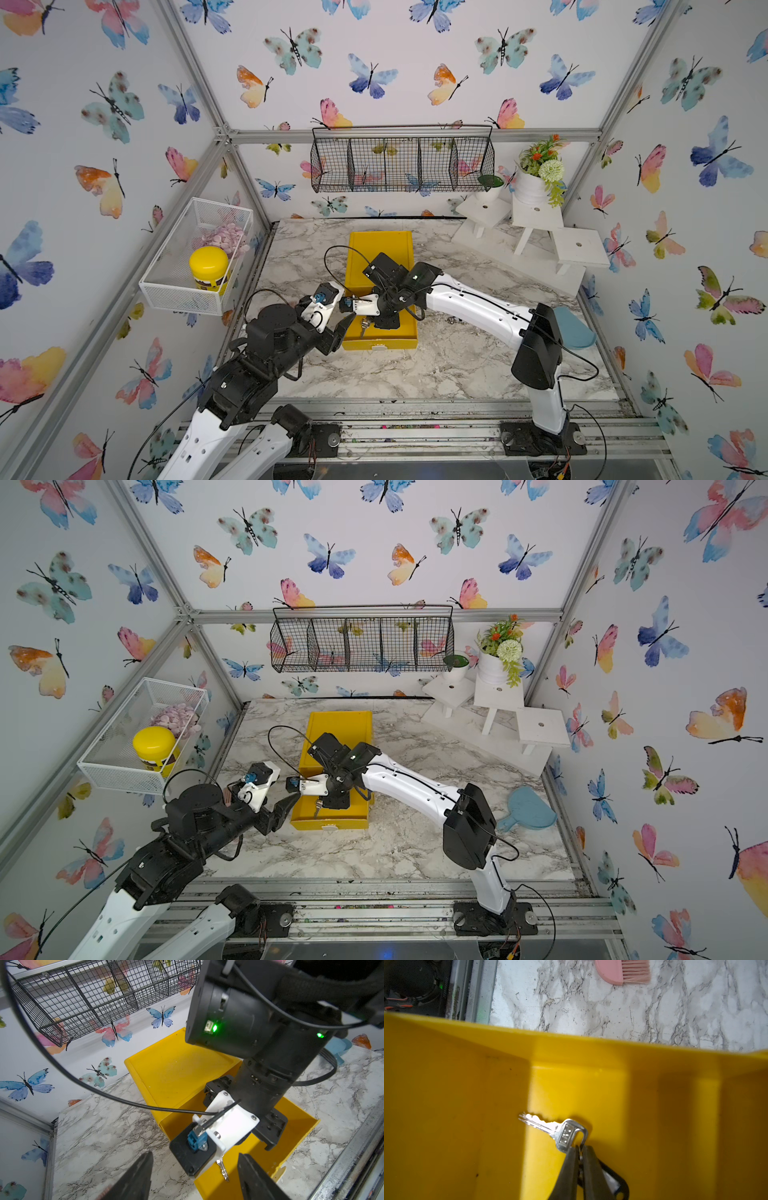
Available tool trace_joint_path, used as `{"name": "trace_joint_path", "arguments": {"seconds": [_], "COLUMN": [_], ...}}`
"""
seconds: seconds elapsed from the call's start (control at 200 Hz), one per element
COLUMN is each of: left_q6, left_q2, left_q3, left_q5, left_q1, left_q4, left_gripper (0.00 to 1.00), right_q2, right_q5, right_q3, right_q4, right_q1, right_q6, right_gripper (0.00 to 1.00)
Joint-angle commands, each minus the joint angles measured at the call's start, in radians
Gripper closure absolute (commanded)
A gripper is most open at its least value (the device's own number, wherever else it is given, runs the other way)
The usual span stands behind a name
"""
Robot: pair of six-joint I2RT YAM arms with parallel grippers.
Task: Take the keys out of the drawer
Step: Pick up the key from the drawer.
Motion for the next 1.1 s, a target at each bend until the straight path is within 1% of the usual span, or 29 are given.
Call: {"name": "trace_joint_path", "arguments": {"seconds": [0.0, 0.195, 0.285, 0.43, 0.571, 0.771, 1.006, 1.096], "left_q6": [0.016, 0.051, 0.081, 0.117, 0.134, 0.150, 0.153, 0.171], "left_q2": [-0.009, 0.002, 0.015, 0.050, 0.092, 0.175, 0.298, 0.347], "left_q3": [0.007, 0.025, 0.034, 0.044, 0.063, 0.119, 0.213, 0.235], "left_q5": [0.015, 0.016, 0.021, 0.028, 0.055, 0.149, 0.373, 0.421], "left_q1": [0.004, 0.004, 0.004, 0.004, 0.004, 0.004, -0.003, -0.033], "left_q4": [0.004, 0.023, 0.046, 0.103, 0.173, 0.236, 0.252, 0.254], "left_gripper": [0.30, 0.30, 0.30, 0.31, 0.32, 0.34, 0.36, 0.36], "right_q2": [-0.044, -0.095, -0.122, -0.154, -0.204, -0.338, -0.450, -0.502], "right_q5": [0.004, -0.019, -0.027, -0.056, -0.022, 0.034, 0.091, 0.098], "right_q3": [0.029, 0.060, 0.061, 0.074, 0.069, -0.037, -0.112, -0.159], "right_q4": [0.019, 0.082, 0.091, 0.042, 0.000, -0.010, -0.031, -0.028], "right_q1": [0.003, 0.003, 0.003, 0.003, -0.003, -0.027, -0.095, -0.137], "right_q6": [0.011, 0.056, 0.071, 0.081, 0.124, 0.191, 0.316, 0.374], "right_gripper": [0.91, 0.96, 0.96, 0.97, 0.98, 0.98, 0.97, 0.97]}}
